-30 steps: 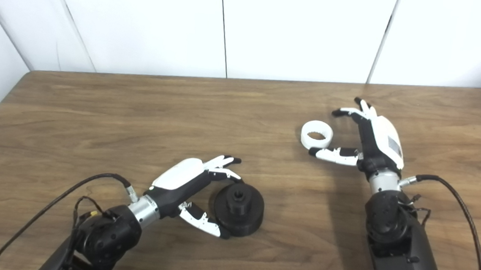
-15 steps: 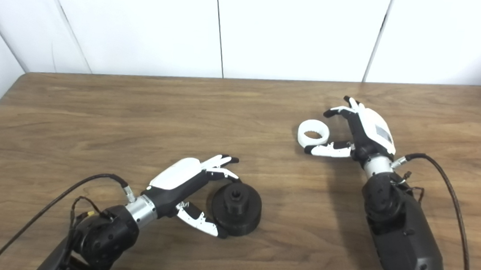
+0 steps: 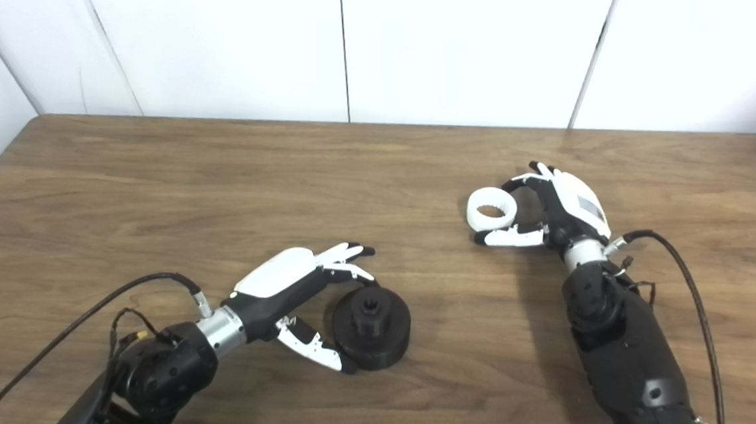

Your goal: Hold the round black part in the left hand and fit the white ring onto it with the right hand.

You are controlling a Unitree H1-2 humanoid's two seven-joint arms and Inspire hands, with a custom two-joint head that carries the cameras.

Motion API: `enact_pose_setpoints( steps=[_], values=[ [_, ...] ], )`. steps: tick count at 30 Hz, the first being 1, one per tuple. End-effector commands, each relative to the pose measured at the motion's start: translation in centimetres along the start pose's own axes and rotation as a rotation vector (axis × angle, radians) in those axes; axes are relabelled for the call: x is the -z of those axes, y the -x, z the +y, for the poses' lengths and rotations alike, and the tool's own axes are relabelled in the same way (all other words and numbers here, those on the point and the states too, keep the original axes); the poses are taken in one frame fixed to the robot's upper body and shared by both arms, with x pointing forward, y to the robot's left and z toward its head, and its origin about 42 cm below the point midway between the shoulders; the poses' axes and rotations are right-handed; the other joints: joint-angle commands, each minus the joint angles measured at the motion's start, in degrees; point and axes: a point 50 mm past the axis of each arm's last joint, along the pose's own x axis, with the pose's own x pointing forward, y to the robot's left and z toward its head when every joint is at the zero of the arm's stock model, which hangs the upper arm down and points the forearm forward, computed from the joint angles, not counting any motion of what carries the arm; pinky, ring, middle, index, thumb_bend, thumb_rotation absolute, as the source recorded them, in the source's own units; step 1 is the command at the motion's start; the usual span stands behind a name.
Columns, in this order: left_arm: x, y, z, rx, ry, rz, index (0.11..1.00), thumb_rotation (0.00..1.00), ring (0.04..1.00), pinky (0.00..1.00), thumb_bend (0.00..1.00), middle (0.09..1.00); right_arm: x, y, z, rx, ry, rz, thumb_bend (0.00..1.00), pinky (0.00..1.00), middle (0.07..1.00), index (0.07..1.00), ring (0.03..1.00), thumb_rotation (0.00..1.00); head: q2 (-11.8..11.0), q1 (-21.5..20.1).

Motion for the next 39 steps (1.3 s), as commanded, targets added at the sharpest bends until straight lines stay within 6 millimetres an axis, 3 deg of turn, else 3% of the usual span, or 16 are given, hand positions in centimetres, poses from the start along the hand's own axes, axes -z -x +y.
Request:
enact_pose_setpoints(
  steps=[1, 10, 25, 39],
  values=[
    [0.90, 0.11, -0.17, 0.037, -0.021, 0.038, 0.708, 0.30, 1.000, 0.93, 0.75, 0.983, -1.79, -1.38, -2.49, 0.060, 0.017, -0.081, 0.93, 1.00, 0.960, 0.733, 1.000, 0.38, 0.0, 0.0],
    [0.77, 0.12, -0.28, 0.034, -0.023, 0.036, 0.705, 0.29, 1.000, 0.92, 0.75, 0.982, -2.07, -1.84, -2.34, 0.057, 0.017, -0.088, 0.93, 1.00, 0.946, 0.730, 1.000, 0.40, 0.0, 0.0],
    [0.89, 0.05, -0.44, 0.031, -0.022, 0.043, 0.706, 0.28, 1.000, 0.93, 0.75, 0.982, -2.16, -2.03, -2.24, 0.079, -0.021, -0.121, 0.84, 1.00, 0.908, 0.630, 1.000, 0.30, -0.1, 0.0],
    [0.97, -0.07, -0.74, 0.022, -0.018, 0.052, 0.707, 0.29, 1.000, 0.94, 0.76, 0.985, -2.14, -2.02, -2.53, 0.087, -0.032, -0.134, 0.78, 1.00, 0.899, 0.597, 1.000, 0.30, -0.3, 0.2]
  ],
)
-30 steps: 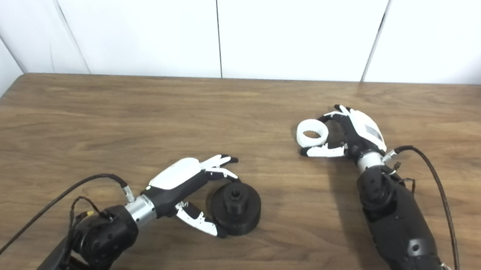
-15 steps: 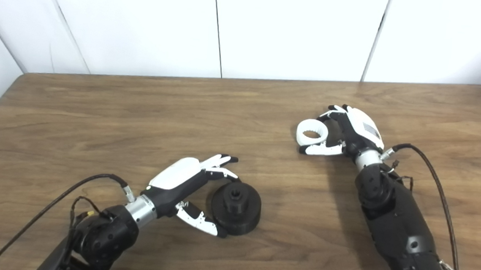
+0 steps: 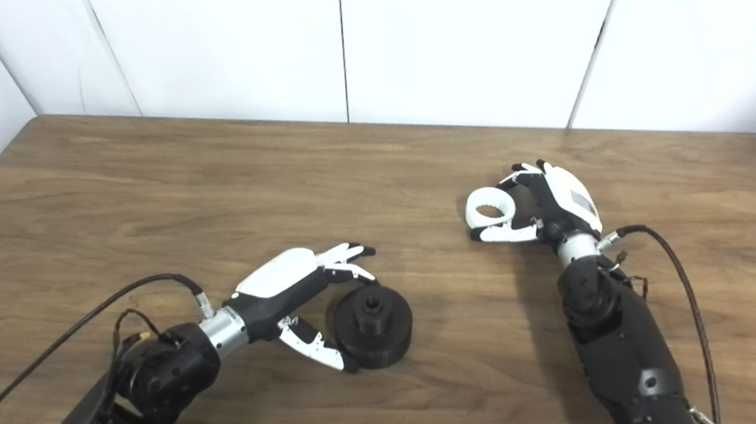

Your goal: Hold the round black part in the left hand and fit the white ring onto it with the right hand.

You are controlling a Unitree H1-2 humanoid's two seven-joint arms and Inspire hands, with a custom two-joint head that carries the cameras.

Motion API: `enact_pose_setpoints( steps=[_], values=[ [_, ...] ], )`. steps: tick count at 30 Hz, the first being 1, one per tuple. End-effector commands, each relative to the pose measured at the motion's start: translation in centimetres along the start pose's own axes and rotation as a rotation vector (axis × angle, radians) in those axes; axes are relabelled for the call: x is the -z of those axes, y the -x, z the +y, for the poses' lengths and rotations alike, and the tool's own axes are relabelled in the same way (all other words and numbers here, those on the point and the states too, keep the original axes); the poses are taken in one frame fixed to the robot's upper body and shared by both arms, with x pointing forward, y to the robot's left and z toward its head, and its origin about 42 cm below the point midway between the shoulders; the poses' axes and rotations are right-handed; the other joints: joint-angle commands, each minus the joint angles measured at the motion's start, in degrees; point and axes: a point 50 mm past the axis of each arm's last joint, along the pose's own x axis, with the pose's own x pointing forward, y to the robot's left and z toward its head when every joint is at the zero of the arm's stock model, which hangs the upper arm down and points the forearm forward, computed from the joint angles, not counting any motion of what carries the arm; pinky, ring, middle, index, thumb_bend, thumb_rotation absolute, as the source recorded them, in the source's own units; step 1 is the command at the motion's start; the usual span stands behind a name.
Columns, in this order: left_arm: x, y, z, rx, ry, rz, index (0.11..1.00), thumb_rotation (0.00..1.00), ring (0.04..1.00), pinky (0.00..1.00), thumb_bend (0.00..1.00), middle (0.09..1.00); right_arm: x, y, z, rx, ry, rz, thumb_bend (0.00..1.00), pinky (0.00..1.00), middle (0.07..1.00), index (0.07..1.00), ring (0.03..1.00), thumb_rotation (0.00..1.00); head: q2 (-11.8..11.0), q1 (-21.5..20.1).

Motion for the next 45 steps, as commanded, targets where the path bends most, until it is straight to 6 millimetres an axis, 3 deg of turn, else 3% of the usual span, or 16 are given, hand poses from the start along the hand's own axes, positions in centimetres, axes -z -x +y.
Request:
enact_pose_setpoints(
  steps=[1, 4, 6, 27, 45],
  values=[
    [1.0, 0.2, -0.5, 0.031, -0.026, 0.044, 0.707, 0.29, 1.000, 0.94, 0.76, 0.985, -1.9, -1.3, -2.6, 0.077, 0.001, -0.086, 0.78, 1.00, 0.898, 0.594, 1.000, 0.29, 0.1, 0.0],
    [1.0, 0.2, -0.4, 0.027, -0.027, 0.043, 0.706, 0.28, 1.000, 0.94, 0.76, 0.985, -2.0, -1.3, -2.7, 0.081, -0.001, -0.093, 0.58, 1.00, 0.896, 0.514, 1.000, 0.19, 0.2, 0.0],
    [0.9, 0.2, -0.4, 0.030, -0.027, 0.046, 0.707, 0.28, 1.000, 0.94, 0.76, 0.986, -2.0, -1.3, -2.7, 0.083, -0.006, -0.095, 0.53, 1.00, 0.894, 0.497, 1.000, 0.16, 0.2, 0.0],
    [1.1, 0.4, -0.5, 0.036, -0.024, 0.053, 0.710, 0.30, 1.000, 0.94, 0.75, 0.986, -2.5, -0.3, -3.2, 0.093, -0.045, -0.108, 0.52, 1.00, 0.884, 0.490, 0.987, 0.15, 0.5, 0.1],
    [1.4, 0.5, -0.5, 0.039, -0.028, 0.059, 0.707, 0.28, 1.000, 0.94, 0.75, 0.984, -6.0, 3.7, -5.4, 0.118, -0.117, -0.200, 0.52, 0.95, 0.860, 0.488, 0.970, 0.15, 0.8, 0.0]
  ],
)
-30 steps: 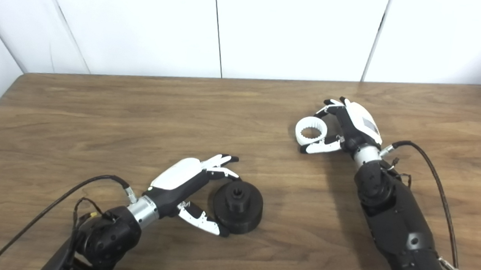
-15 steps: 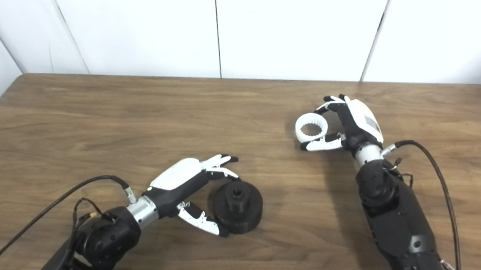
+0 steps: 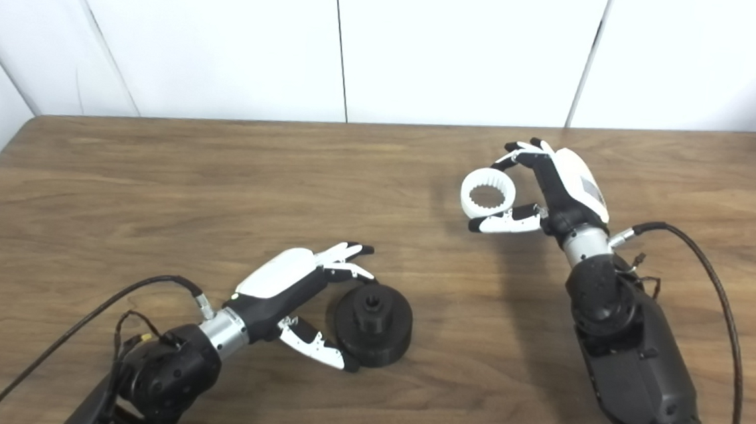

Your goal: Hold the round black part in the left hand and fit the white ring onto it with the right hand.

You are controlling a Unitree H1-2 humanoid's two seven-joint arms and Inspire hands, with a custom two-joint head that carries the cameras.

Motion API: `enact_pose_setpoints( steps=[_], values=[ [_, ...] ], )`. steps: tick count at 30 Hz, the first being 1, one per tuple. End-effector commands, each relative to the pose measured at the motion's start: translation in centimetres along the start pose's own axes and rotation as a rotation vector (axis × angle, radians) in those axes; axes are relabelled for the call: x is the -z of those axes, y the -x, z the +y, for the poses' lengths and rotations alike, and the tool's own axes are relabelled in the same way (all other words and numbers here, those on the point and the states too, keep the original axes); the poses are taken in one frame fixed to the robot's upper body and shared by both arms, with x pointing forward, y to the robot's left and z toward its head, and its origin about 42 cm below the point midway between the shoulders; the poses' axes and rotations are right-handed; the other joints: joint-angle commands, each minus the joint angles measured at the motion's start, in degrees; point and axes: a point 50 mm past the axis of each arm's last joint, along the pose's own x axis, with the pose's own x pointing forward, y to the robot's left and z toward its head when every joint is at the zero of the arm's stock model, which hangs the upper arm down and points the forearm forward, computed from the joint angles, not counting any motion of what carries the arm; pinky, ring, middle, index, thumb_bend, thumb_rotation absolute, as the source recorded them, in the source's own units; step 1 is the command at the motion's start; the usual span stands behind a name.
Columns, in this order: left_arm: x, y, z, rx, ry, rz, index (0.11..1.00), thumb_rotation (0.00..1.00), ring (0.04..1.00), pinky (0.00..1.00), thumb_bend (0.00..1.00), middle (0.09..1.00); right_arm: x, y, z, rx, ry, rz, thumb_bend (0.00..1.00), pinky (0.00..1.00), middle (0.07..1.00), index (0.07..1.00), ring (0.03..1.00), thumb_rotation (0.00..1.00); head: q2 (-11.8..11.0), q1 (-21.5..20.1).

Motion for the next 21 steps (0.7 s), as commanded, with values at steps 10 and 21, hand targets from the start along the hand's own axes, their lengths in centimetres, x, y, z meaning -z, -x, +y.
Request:
enact_pose_setpoints(
  steps=[10, 21],
  values=[
    [1.5, 0.6, -0.2, 0.050, -0.029, 0.055, 0.706, 0.30, 1.000, 0.95, 0.75, 0.983, -4.9, 2.3, -2.7, 0.011, -0.020, -0.119, 0.52, 0.93, 0.851, 0.487, 0.962, 0.15, 0.3, 0.2],
    [1.5, 0.5, -0.2, 0.052, -0.028, 0.056, 0.705, 0.28, 1.000, 0.94, 0.75, 0.984, -7.6, 5.5, -2.8, -0.031, -0.010, -0.184, 0.52, 0.96, 0.857, 0.487, 0.966, 0.15, 0.5, 0.1]
  ],
)
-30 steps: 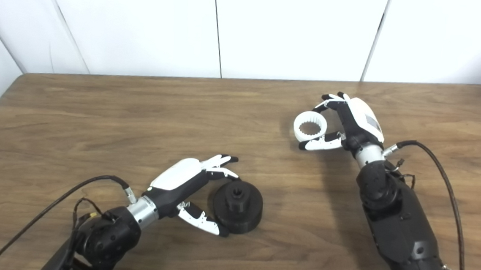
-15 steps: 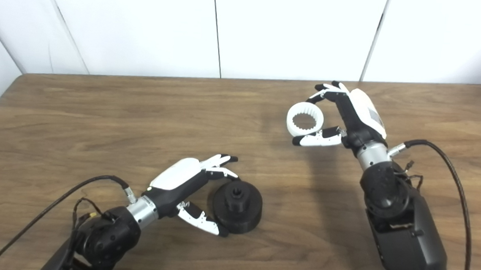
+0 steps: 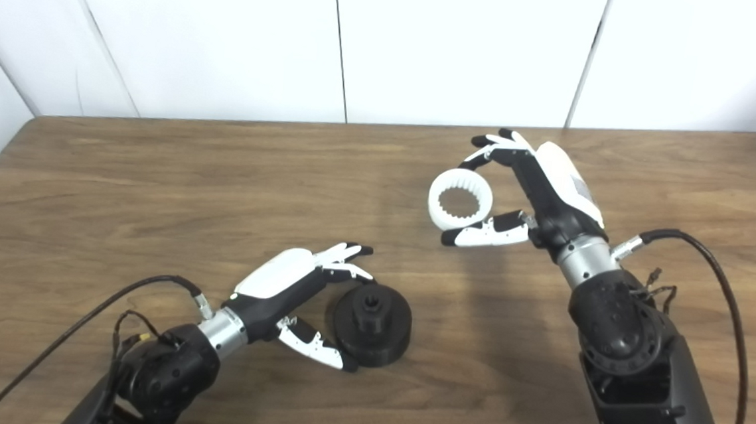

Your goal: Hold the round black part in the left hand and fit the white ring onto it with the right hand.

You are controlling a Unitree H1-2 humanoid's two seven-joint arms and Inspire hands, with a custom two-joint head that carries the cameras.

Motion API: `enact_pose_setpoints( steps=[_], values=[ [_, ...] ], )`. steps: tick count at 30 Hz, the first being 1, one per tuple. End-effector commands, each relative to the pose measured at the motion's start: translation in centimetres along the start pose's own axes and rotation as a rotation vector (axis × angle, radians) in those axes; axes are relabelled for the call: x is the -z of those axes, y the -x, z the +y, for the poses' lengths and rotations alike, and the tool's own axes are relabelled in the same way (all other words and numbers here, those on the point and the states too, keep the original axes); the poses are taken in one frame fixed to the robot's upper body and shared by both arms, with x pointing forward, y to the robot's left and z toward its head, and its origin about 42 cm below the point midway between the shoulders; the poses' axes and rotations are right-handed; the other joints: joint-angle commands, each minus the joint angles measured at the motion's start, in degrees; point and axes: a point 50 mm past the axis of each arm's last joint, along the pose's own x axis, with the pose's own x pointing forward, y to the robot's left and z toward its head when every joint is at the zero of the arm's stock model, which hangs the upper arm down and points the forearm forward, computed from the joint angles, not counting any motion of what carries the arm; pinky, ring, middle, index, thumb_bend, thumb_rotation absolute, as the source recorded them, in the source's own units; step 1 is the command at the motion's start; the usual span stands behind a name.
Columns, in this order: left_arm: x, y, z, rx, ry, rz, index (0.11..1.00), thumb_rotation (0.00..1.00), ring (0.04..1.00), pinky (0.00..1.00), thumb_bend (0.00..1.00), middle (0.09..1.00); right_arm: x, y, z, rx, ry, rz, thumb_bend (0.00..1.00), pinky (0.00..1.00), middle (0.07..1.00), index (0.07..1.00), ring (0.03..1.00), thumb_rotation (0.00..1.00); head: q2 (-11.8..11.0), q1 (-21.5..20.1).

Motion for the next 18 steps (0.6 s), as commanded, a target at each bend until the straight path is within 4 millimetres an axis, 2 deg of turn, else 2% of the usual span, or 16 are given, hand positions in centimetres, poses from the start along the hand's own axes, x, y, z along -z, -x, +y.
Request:
enact_pose_setpoints(
  steps=[1, 18],
  values=[
    [1.3, 0.4, -0.2, 0.049, -0.024, 0.052, 0.704, 0.28, 1.000, 0.94, 0.75, 0.983, -1.9, 0.2, -1.0, 0.035, 0.016, -0.064, 0.52, 0.96, 0.855, 0.488, 0.966, 0.15, 0.1, 0.1],
    [0.9, 0.3, -0.3, 0.047, -0.034, 0.050, 0.705, 0.28, 1.000, 0.93, 0.76, 0.982, -4.0, 2.9, 0.3, 0.011, -0.037, -0.079, 0.52, 0.96, 0.851, 0.488, 0.951, 0.15, 0.3, 0.1]
  ],
)
